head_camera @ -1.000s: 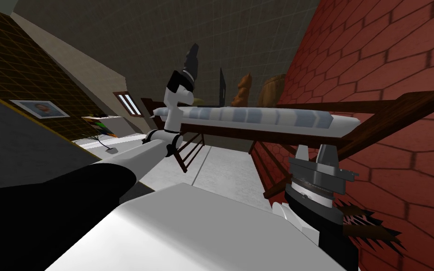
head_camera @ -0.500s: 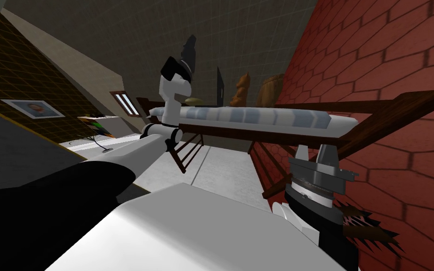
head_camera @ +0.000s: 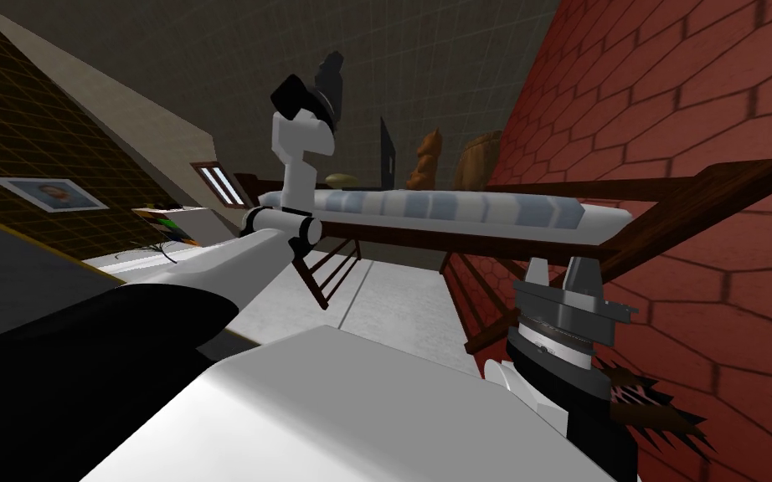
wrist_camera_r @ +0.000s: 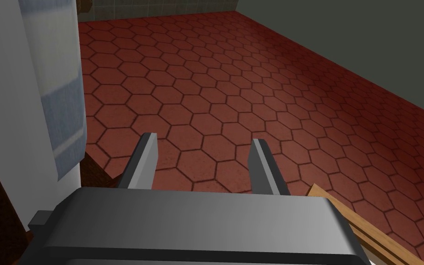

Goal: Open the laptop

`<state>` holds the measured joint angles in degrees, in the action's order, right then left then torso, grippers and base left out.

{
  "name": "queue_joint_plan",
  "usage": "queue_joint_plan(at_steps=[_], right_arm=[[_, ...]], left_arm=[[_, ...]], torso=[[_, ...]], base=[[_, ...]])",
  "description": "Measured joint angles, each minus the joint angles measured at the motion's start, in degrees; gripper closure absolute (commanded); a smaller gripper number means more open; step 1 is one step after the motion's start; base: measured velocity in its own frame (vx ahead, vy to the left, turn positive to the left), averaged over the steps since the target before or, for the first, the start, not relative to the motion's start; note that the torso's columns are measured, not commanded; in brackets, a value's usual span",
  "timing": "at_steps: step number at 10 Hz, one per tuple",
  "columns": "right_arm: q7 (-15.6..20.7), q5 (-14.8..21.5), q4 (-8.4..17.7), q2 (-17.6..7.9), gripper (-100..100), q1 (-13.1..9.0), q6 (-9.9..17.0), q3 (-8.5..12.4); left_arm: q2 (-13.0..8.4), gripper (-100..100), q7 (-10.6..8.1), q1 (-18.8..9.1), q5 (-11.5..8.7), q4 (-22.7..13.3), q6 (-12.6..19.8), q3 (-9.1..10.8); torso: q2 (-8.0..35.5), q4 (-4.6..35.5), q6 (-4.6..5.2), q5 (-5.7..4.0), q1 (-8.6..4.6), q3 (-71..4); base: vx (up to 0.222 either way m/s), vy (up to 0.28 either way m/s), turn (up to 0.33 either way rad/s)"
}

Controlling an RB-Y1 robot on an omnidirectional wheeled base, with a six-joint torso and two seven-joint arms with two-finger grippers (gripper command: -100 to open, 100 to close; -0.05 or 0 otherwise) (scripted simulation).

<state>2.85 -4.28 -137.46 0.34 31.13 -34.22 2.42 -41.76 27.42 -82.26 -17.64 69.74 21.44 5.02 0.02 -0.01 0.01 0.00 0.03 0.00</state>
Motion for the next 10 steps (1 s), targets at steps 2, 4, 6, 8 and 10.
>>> queue_joint_plan(at_steps=[2,4,6,8,10], right_arm=[[0.0,0.0,0.0,0.0,0,0.0,0.0,0.0],[0.0,0.0,0.0,0.0,0,0.0,0.0,0.0],[0.0,0.0,0.0,0.0,0,0.0,0.0,0.0],[0.0,0.0,0.0,0.0,0,0.0,0.0,0.0],[0.0,0.0,0.0,0.0,0,0.0,0.0,0.0]], left_arm=[[-0.52,-100,1.25,-3.31,-0.02,-3.13,2.7,0.02],[-1.73,-100,2.28,-5.75,-1.04,-6.04,4.44,-0.27],[-2.39,-100,3.68,-9.4,-1.13,-10.07,7.13,-0.31],[-2.81,-100,4.42,-11.92,-1.22,-12.8,9.69,-0.24],[-3.71,-100,5.64,-15.22,-1.58,-16.24,12.77,-0.3]], torso=[[-0.03,0.01,-0.01,-0.02,-0.06,-0.01],[-0.03,0.01,-0.01,0.0,-0.04,-0.01],[-0.1,-0.01,0.0,-0.03,-0.14,-0.05],[0.05,0.01,-0.01,0.02,0.05,0.03],[-0.01,0.01,-0.01,0.0,0.0,0.0]], base=[[0.029,-0.027,-0.004],[0.035,-0.048,-0.035],[0.052,-0.061,-0.03],[0.027,-0.039,-0.027],[0.056,-0.056,-0.038]])
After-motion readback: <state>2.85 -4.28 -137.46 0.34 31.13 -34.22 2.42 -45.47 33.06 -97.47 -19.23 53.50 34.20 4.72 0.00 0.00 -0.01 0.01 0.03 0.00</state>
